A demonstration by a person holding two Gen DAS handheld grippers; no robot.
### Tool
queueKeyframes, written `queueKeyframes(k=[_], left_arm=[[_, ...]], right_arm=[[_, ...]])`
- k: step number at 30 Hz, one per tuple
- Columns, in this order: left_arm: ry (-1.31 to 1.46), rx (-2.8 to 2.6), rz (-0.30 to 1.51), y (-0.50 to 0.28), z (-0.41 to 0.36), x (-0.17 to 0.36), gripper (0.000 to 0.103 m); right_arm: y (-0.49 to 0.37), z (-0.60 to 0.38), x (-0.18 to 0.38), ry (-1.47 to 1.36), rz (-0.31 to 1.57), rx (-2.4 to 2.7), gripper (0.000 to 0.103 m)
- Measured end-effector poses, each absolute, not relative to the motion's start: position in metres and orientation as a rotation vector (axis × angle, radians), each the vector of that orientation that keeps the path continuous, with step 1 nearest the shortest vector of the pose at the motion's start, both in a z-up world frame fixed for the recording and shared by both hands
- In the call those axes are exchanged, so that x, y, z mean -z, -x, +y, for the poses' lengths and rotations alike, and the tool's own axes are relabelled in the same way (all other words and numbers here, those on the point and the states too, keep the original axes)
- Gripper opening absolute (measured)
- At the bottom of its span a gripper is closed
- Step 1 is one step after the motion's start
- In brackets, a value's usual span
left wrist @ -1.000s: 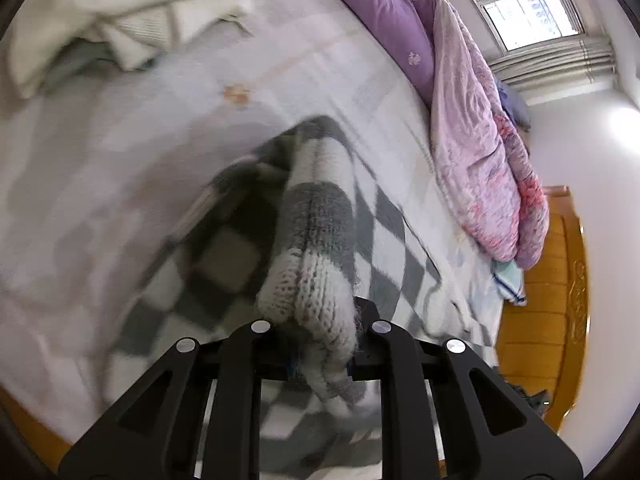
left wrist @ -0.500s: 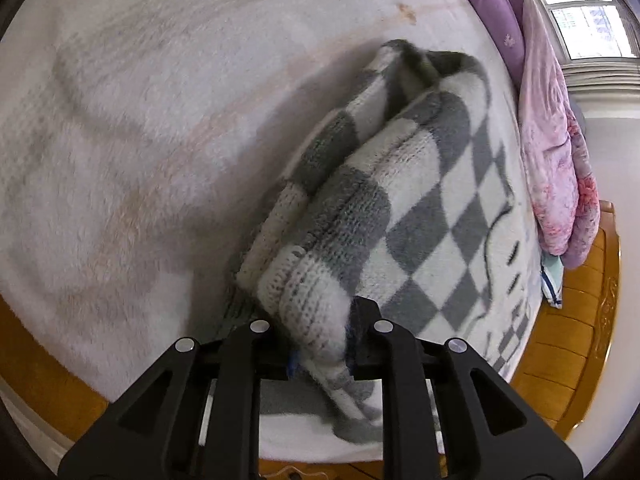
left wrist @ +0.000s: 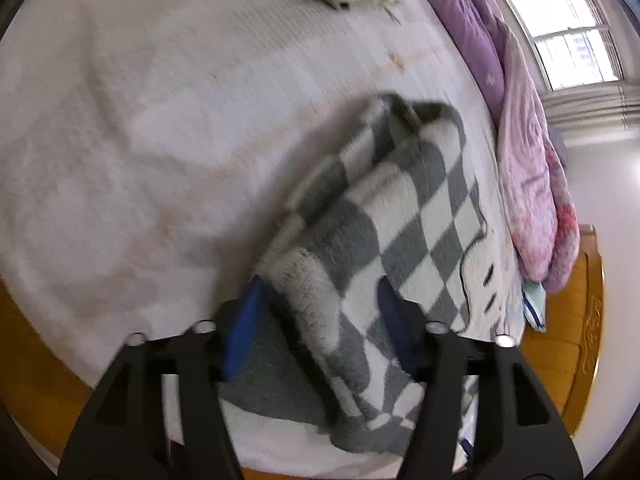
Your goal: Fold large clothes
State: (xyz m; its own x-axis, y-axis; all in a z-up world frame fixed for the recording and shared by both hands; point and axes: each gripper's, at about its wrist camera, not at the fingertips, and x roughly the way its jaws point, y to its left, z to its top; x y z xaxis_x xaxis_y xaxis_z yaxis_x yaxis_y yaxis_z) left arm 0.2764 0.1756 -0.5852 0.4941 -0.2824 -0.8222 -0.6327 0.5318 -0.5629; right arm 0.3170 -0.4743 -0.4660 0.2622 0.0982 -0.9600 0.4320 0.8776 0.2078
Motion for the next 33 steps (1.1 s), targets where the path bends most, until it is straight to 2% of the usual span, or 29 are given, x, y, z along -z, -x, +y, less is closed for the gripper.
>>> queueKeyframes(k=[3,7,9,14,18,33], left_arm=[[1.026,-0.288,1.049,-0.273,0.186,0.58,0.066],[0.951,-0.311,1.098,-0.28,0.182,0.588,0.066],[0.911,-0.28,1.13,-0.286,0.179,0.593,0.066],[0.9,-0.253,1.183,-0.291,0.175,0.608,0.073],[0.927,-0.228,1.18,-0.287,0.175,0.616,0.074],[0.959,-0.187,1.165,-0.262,0.169,0.62,0.074]], right_arm=[[-0.332,-0.457,0.448,-0.405,1.235,0.141,0.061],[-0.389,-0.373,0.444,-0.315,1.206,-0.16,0.018],[-0.416,-0.325,0.446,-0.264,1.182,-0.263,0.01],[-0.479,-0.225,0.467,-0.157,1.163,-0.391,0.004],[-0.49,-0.197,0.499,-0.032,1.202,-0.353,0.005],[-0.344,-0.23,0.521,-0.181,1.273,-0.287,0.002]])
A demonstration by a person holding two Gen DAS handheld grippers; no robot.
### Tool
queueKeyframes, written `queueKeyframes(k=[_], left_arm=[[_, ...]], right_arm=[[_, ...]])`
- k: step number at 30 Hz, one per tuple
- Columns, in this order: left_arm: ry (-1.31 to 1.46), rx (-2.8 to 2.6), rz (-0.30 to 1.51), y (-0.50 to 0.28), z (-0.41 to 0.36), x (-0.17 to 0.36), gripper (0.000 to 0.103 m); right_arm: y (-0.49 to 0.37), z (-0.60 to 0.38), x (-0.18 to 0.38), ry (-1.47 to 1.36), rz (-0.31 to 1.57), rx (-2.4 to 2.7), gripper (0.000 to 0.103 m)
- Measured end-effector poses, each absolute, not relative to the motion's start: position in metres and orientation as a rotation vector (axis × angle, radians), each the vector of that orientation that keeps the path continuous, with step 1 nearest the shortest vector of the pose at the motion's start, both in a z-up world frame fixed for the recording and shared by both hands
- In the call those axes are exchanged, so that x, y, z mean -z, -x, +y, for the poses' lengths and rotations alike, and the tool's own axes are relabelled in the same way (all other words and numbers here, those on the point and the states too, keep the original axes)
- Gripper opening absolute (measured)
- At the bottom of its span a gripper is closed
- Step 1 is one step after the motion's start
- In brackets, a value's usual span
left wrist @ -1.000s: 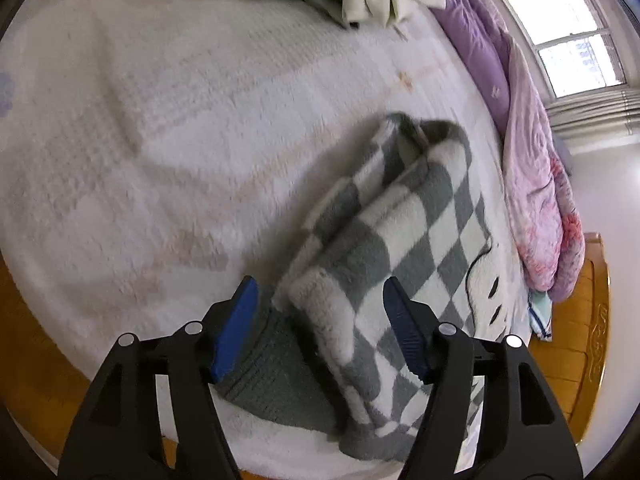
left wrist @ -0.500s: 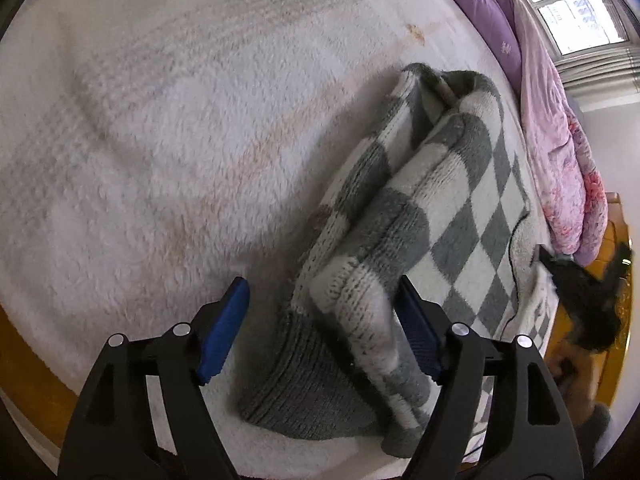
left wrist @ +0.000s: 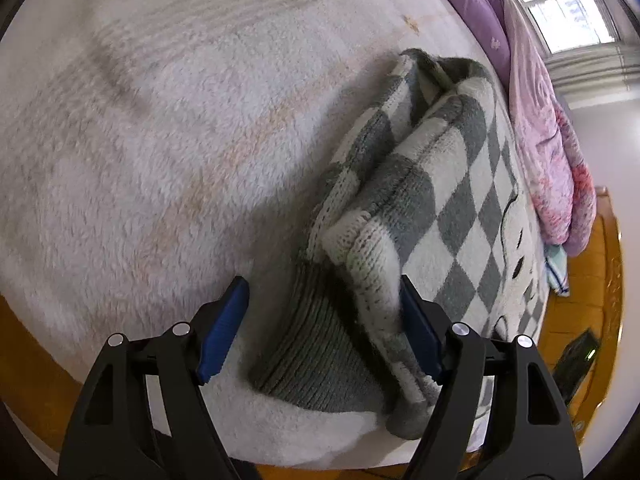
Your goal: Fold large clothes
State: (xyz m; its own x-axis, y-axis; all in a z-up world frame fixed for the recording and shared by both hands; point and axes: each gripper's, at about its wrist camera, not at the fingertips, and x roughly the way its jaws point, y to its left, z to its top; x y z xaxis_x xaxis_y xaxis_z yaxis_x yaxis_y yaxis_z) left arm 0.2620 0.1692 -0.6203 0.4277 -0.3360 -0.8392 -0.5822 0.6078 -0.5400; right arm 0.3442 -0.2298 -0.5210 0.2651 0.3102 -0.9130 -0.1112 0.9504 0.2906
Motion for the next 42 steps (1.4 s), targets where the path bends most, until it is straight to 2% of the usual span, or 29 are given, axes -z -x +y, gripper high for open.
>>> queueKeyframes(k=[7,11,13,14,15,17,19,21,23,25,27,36,42], left_arm=[[0.949,-0.178,1.204,-0.266,0.168,0.626,0.077],[0.894,-0.178,1.244,-0.27,0.164,0.623,0.069],[0.887,-0.16,1.266,-0.274,0.161,0.622,0.051],[0.905,-0.136,1.269,-0.277,0.159,0.621,0.034],[0.913,-0.121,1.27,-0.28,0.158,0.618,0.026],[0.896,-0.098,1.284,-0.286,0.153,0.61,0.022],[0.905,-0.086,1.276,-0.288,0.153,0.601,0.02],[0.924,-0.06,1.252,-0.289,0.152,0.587,0.02],[0.971,-0.011,1.241,-0.29,0.151,0.576,0.02],[0.969,0.011,1.237,-0.294,0.147,0.564,0.02],[0.962,0.041,1.23,-0.297,0.143,0.553,0.02],[0.925,0.151,1.221,-0.31,0.121,0.521,0.02],[0.914,0.169,1.203,-0.316,0.112,0.511,0.019]], right_arm=[[-0.344,-0.23,0.535,-0.215,1.247,-0.304,0.001],[-0.346,-0.223,0.525,-0.158,1.265,-0.305,0.002],[-0.346,-0.209,0.516,-0.065,1.266,-0.291,0.005],[-0.347,-0.202,0.512,-0.025,1.262,-0.284,0.005],[-0.346,-0.196,0.508,-0.013,1.256,-0.29,0.008],[-0.342,-0.184,0.497,-0.038,1.248,-0.354,0.009],[-0.334,-0.168,0.487,-0.034,1.236,-0.405,0.017],[-0.325,-0.149,0.478,-0.003,1.23,-0.44,0.02],[-0.314,-0.135,0.47,0.003,1.226,-0.496,0.03],[-0.301,-0.119,0.458,0.002,1.2,-0.573,0.053],[-0.29,-0.11,0.448,-0.008,1.159,-0.635,0.064],[-0.278,-0.084,0.438,0.028,1.08,-0.742,0.078],[-0.287,-0.077,0.453,0.039,1.081,-0.731,0.079]])
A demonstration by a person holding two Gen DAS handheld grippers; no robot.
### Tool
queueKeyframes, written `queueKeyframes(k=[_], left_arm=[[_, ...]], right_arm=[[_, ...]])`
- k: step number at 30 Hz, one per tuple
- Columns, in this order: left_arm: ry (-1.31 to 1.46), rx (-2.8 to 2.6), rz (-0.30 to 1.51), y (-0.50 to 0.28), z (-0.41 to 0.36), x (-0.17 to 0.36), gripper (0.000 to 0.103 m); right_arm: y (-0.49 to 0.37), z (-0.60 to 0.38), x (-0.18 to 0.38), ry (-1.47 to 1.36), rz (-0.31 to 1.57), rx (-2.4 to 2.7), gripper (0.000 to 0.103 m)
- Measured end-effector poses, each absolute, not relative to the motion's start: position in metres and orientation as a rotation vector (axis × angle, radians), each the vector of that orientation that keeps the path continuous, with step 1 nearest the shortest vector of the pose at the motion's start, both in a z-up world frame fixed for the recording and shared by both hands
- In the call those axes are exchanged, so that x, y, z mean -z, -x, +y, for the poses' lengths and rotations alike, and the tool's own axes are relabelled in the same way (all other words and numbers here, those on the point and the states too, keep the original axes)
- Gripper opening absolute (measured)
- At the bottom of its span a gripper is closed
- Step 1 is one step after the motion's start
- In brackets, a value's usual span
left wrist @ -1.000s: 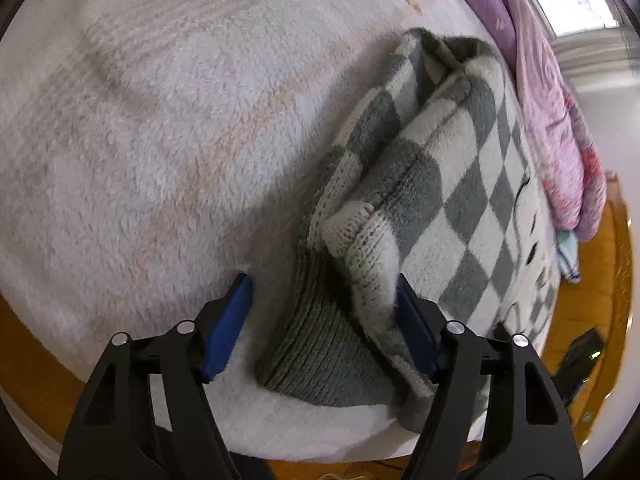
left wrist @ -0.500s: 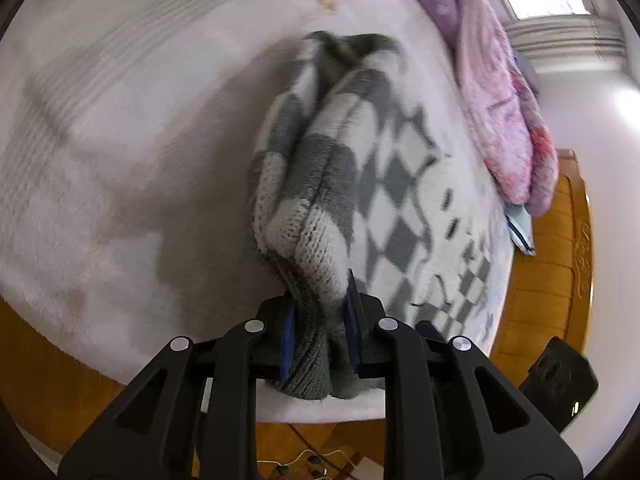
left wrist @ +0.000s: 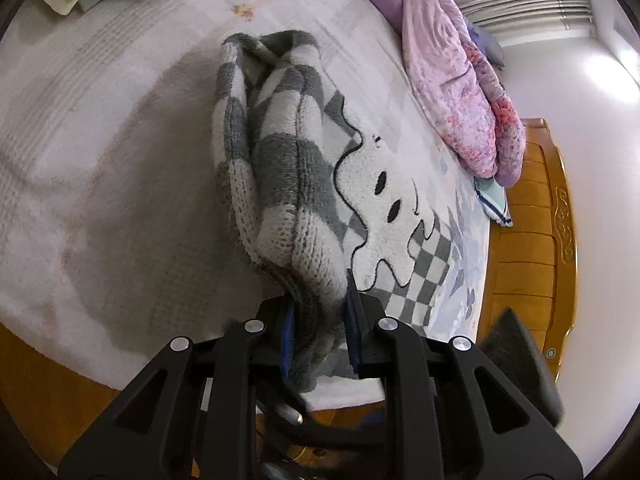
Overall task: Fold large clothes
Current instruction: 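Grasp the hem with both grippers and fold it toward the collar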
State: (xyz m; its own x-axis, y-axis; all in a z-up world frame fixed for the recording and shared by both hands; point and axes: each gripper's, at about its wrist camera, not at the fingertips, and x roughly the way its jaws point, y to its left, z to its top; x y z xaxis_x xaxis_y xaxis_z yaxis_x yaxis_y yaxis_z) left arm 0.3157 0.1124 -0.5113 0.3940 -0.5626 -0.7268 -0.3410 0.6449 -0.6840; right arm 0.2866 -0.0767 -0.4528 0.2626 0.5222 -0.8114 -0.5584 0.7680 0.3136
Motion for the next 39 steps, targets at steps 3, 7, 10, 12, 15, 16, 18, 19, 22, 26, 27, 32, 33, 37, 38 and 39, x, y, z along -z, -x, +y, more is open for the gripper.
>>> queueKeyframes(k=[3,7,10,12,15,16,18,19,22,26,27,32,33,37,38,39], left_arm=[[0.916,0.164,1.2,-0.316,0.111,0.511,0.019],[0.903,0.147,1.199,-0.319,0.106,0.505,0.022],[0.883,0.149,1.183,-0.32,0.093,0.493,0.027],[0.871,0.179,1.142,-0.32,0.081,0.479,0.036],[0.836,0.209,1.01,-0.316,0.064,0.447,0.06],[0.823,0.207,0.975,-0.315,0.06,0.438,0.061],[0.803,0.197,0.932,-0.318,0.05,0.426,0.062],[0.791,0.18,0.932,-0.321,0.044,0.424,0.062],[0.782,0.166,0.963,-0.33,0.027,0.43,0.062],[0.824,0.184,1.021,-0.339,-0.008,0.451,0.067],[0.825,0.193,1.042,-0.342,-0.021,0.459,0.068],[0.777,0.22,1.144,-0.351,-0.074,0.497,0.075],[0.763,0.223,1.163,-0.351,-0.08,0.503,0.075],[0.694,0.219,1.242,-0.356,-0.11,0.528,0.076],[0.67,0.219,1.267,-0.358,-0.118,0.536,0.076],[0.658,0.218,1.283,-0.36,-0.124,0.539,0.076]], right_arm=[[-0.298,-0.08,0.458,-0.018,1.092,-0.675,0.07],[-0.307,-0.089,0.46,-0.08,1.128,-0.66,0.034],[-0.318,-0.106,0.457,-0.174,1.148,-0.646,0.029],[-0.327,-0.123,0.453,-0.252,1.153,-0.628,0.028],[-0.341,-0.159,0.446,-0.389,1.149,-0.593,0.026],[-0.345,-0.174,0.443,-0.443,1.137,-0.58,0.026],[-0.349,-0.206,0.435,-0.545,1.105,-0.541,0.025],[-0.351,-0.226,0.431,-0.611,1.085,-0.519,0.025],[-0.348,-0.283,0.421,-0.76,1.015,-0.45,0.025],[-0.329,-0.36,0.412,-0.891,0.926,-0.328,0.025],[-0.323,-0.377,0.414,-0.927,0.911,-0.301,0.025],[-0.289,-0.458,0.448,-1.075,0.888,-0.094,0.025],[-0.283,-0.469,0.455,-1.091,0.887,-0.06,0.025],[-0.263,-0.509,0.497,-1.135,0.932,0.109,0.021],[-0.261,-0.516,0.513,-1.134,0.976,0.147,0.02],[-0.254,-0.521,0.52,-1.114,0.998,0.175,0.017]])
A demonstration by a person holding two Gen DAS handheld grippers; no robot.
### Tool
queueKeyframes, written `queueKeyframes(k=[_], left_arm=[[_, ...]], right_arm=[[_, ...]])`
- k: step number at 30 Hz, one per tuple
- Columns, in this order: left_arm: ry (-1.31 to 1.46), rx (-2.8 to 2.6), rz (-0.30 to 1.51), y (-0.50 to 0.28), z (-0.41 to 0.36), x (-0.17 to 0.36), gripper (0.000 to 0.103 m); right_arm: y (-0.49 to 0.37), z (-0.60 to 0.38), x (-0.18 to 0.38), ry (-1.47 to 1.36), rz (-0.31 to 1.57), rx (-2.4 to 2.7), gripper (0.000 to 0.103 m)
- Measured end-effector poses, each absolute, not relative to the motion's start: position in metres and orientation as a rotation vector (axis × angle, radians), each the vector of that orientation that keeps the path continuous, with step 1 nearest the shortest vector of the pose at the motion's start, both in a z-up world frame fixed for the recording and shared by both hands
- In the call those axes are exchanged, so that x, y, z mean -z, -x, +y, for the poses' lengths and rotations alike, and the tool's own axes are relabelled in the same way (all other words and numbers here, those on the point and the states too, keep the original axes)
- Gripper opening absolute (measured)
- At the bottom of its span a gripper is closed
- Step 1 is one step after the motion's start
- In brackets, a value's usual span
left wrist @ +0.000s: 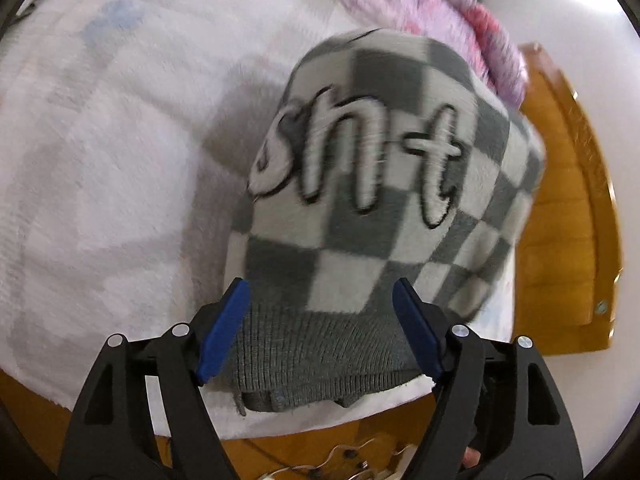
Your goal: Fold large clothes
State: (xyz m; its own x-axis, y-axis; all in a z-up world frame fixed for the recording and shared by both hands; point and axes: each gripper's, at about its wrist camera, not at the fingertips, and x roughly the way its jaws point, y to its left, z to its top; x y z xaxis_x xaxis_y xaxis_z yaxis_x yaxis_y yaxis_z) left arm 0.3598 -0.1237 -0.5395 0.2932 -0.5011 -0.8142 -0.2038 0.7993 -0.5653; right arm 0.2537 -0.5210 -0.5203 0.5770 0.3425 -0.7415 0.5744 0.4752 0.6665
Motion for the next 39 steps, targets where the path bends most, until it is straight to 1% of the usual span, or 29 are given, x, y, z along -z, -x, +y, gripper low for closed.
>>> queueKeyframes(k=[1,4,6,7,11,15,19,21,23,27,30,34,35,36,37,39], left_arm=[[0.645,0.215,1.3,-0.362,-0.128,0.544,0.076],[0.648,0.211,1.296,-0.37,-0.134,0.545,0.076],[0.636,0.213,1.256,-0.379,-0.133,0.533,0.076],[0.63,0.224,1.235,-0.378,-0.133,0.527,0.076],[0.593,0.242,1.156,-0.404,-0.139,0.496,0.076],[0.549,0.278,1.13,-0.43,-0.146,0.485,0.075],[0.395,0.307,1.164,-0.46,-0.175,0.487,0.075],[0.35,0.321,1.2,-0.478,-0.189,0.497,0.075],[0.311,0.307,1.227,-0.487,-0.194,0.508,0.074],[0.243,0.312,1.282,-0.502,-0.207,0.528,0.074],[0.183,0.34,1.281,-0.507,-0.221,0.533,0.074],[0.173,0.346,1.279,-0.51,-0.222,0.536,0.075],[0.185,0.357,1.28,-0.51,-0.221,0.537,0.079],[0.203,0.38,1.278,-0.51,-0.22,0.535,0.085],[0.231,0.419,1.267,-0.508,-0.217,0.532,0.088],[0.264,0.447,1.241,-0.501,-0.208,0.523,0.089]], right_arm=[[-0.253,-0.526,0.528,-1.092,1.024,0.199,0.014],[-0.251,-0.544,0.54,-1.108,1.071,0.218,0.014],[-0.256,-0.549,0.535,-1.091,1.094,0.192,0.015],[-0.258,-0.551,0.524,-1.056,1.094,0.191,0.017],[-0.271,-0.558,0.473,-0.93,1.049,0.173,0.017],[-0.325,-0.532,0.439,-0.777,1.0,-0.025,0.017],[-0.392,-0.491,0.424,-0.612,0.967,-0.179,0.017],[-0.423,-0.475,0.429,-0.535,0.976,-0.203,0.017],[-0.448,-0.466,0.45,-0.469,1.025,-0.209,0.017],[-0.465,-0.482,0.508,-0.422,1.172,-0.084,0.0],[-0.463,-0.509,0.531,-0.562,1.197,-0.07,0.0],[-0.47,-0.499,0.533,-0.438,1.221,-0.058,0.0],[-0.471,-0.5,0.534,-0.447,1.228,-0.058,0.0],[-0.47,-0.503,0.535,-0.465,1.232,-0.06,0.0],[-0.47,-0.505,0.533,-0.487,1.233,-0.063,0.0],[-0.468,-0.508,0.527,-0.517,1.225,-0.078,0.0]])
